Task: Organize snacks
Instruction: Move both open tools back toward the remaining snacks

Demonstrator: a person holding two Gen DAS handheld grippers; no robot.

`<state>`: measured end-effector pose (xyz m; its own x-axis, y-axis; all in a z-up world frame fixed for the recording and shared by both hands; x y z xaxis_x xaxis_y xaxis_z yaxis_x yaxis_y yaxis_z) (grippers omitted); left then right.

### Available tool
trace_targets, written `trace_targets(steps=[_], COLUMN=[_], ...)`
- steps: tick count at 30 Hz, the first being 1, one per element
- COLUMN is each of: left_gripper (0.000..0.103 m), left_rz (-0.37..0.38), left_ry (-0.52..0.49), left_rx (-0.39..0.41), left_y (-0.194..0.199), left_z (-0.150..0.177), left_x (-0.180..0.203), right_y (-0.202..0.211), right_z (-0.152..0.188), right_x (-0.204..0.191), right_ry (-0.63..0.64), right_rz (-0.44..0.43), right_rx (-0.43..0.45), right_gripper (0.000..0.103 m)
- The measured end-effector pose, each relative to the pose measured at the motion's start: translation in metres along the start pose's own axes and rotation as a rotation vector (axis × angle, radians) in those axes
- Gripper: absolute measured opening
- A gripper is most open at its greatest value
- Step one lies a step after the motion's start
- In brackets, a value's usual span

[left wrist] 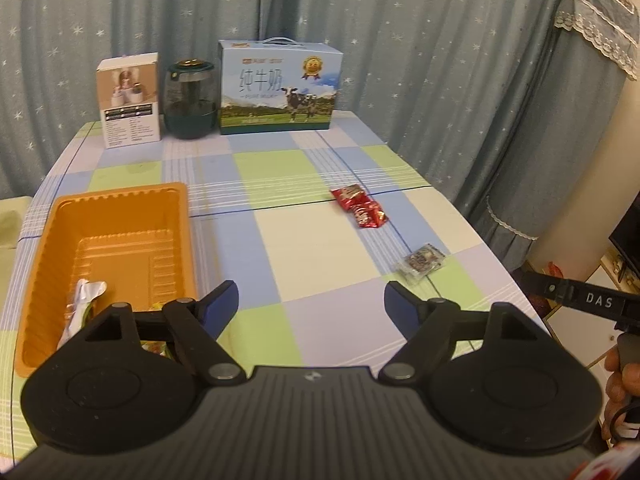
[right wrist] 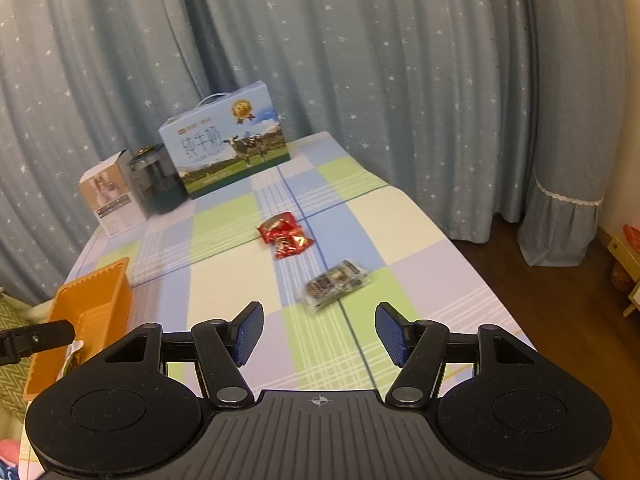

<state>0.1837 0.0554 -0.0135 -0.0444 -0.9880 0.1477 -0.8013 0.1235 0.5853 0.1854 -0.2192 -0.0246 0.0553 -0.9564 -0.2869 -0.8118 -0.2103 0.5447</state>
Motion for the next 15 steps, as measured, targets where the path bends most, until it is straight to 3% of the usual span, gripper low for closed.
trace_targets(steps=[15], left_gripper=[0.082], left_rz=[0.011], left_ry=[-0.025], left_rx=[-0.004], left_y=[-0.038], left_z=[-0.009], left_x=[0.015], right_y=[-0.036], right_z=[0.004], right_x=[0.015], right_ry=[-0.054], right_rz=[0.010], right_rx=[-0.046], right_gripper=[0.062])
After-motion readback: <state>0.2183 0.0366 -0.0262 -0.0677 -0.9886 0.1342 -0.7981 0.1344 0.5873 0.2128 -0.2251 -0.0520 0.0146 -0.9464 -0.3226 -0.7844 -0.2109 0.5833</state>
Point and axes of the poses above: each gripper's, at about its wrist camera, not at the fingertips, and y roughly against the way its jaws point, x to its right, z to its underside, the point moved 6 cm from there along -y, roughly the way its jaws point, and after that the axes turned 6 degrees about x, right-handed, at the moved point
